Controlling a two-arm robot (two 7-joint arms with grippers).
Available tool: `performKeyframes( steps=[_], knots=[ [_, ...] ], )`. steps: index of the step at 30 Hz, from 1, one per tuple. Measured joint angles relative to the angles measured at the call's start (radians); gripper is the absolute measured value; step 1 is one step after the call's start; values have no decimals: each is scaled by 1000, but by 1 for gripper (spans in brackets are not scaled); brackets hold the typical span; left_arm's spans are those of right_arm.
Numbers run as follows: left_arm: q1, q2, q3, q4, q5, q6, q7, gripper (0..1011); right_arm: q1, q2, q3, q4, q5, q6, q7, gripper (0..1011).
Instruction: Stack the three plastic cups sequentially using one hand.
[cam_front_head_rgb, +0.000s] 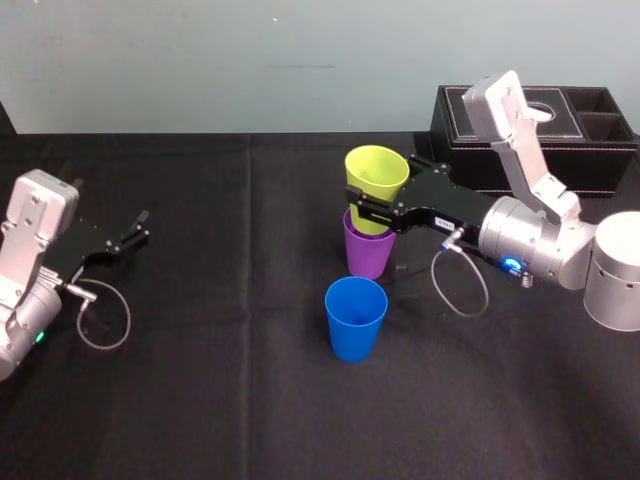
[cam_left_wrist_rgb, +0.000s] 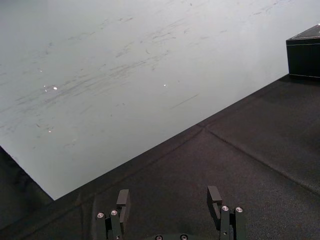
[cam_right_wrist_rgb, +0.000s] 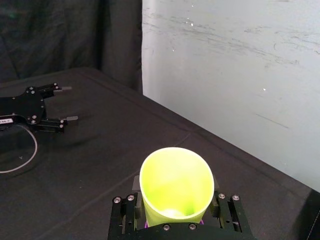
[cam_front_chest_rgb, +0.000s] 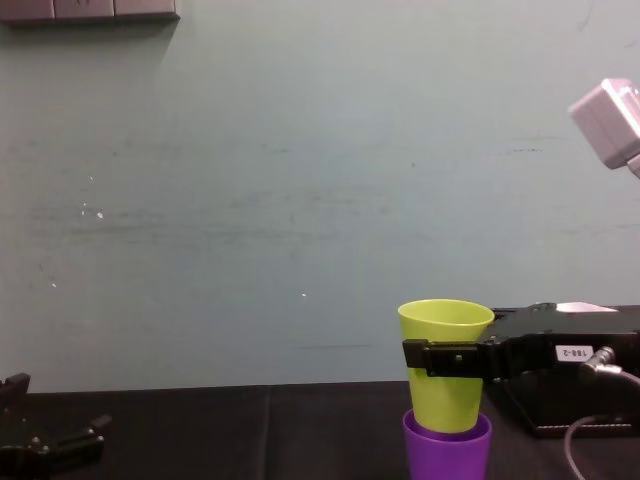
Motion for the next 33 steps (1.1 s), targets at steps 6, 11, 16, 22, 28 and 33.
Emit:
performKeyframes(
  steps=[6, 11, 16, 22, 28, 33],
  knots=[
    [0, 0, 0, 0, 0, 0, 0, 1011, 21, -16, -7, 33, -13, 0, 3, 737],
    [0, 0, 0, 0, 0, 0, 0, 1011, 31, -23, -11, 48, -21, 0, 4, 737],
    [0, 0, 0, 0, 0, 0, 0, 1012, 35, -29, -13, 64, -27, 0, 7, 737],
    [0, 0, 0, 0, 0, 0, 0, 1012, 34, -33, -11, 75, -27, 0, 10, 737],
    [0, 0, 0, 0, 0, 0, 0, 1011, 34, -32, -10, 73, -27, -1, 9, 738],
    [0, 0, 0, 0, 0, 0, 0, 1011, 33, -32, -10, 71, -27, -1, 9, 737]
  ],
)
